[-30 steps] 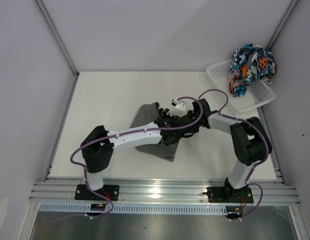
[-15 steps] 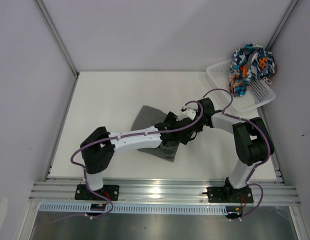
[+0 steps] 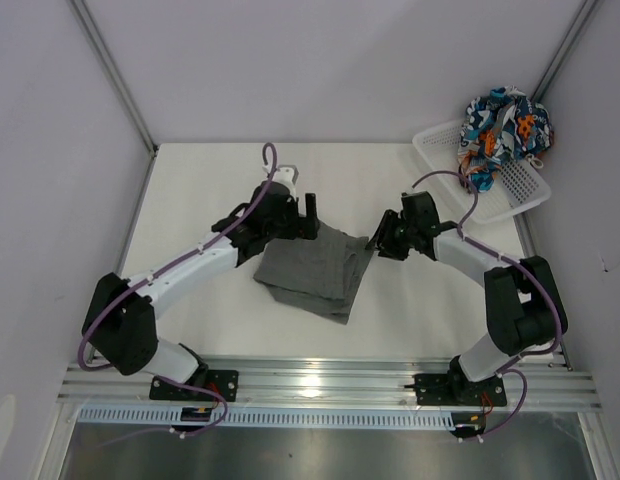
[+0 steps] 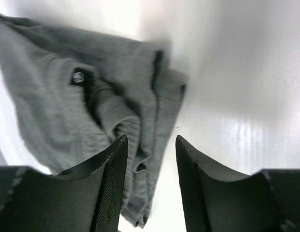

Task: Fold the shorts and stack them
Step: Fold the shorts

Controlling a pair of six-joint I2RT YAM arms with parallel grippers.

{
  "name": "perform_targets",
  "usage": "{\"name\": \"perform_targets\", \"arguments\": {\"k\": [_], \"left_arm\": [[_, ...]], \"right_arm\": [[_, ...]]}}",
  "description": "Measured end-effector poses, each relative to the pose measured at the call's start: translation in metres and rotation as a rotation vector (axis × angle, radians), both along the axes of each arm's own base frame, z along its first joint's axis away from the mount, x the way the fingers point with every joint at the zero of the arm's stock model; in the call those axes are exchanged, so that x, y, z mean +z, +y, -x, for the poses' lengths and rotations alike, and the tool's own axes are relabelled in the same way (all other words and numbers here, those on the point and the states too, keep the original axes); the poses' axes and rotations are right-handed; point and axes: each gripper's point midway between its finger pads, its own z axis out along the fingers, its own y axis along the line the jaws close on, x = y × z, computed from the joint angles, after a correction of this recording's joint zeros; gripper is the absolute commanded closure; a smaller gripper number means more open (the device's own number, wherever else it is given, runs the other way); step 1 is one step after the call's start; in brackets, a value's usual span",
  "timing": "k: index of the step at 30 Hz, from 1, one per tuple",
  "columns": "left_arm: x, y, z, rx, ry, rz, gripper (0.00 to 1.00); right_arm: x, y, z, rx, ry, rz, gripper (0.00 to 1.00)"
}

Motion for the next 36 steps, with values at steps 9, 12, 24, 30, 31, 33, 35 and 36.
{"name": "perform_targets", "arguments": {"k": [9,12,24,30,31,33,35,36], "left_arm": [[-0.042,0.031,-0.013,0.029,0.130,0.039,0.12],[-0.050,0.022,-0.006,-0.017,0.153,0.060,0.13],[-0.058,-0.019,0.044,-0.157,0.144,0.021,0.13],[-0.061,-0.036,0.067,-0.190,0.115,-0.055,0.13],[-0.064,-0.038,0.069,-0.188,0.115,-0.077,0.13],[-0.070,-0.047,0.075,-0.201,0.118,-0.109,0.13],[-0.079,-0.055,0.078,-0.207,0.124,-0.144,0.13],[-0.083,-0.059,0.079,-0.208,0.128,-0.161,0.12]], "right_arm": [[0.015,0.051,0.022,0.097,-0.032,-0.047,0.56],[0.019,0.061,0.023,0.110,-0.043,-0.073,0.55],[-0.006,0.072,0.009,0.089,0.013,-0.102,0.42],[0.002,0.082,-0.004,0.086,-0.026,-0.171,0.43],[0.002,0.083,-0.007,0.084,-0.033,-0.185,0.43],[0.000,0.083,-0.011,0.077,-0.038,-0.211,0.44],[-0.005,0.083,-0.014,0.068,-0.033,-0.234,0.45],[-0.008,0.082,-0.014,0.063,-0.029,-0.242,0.47]]}}
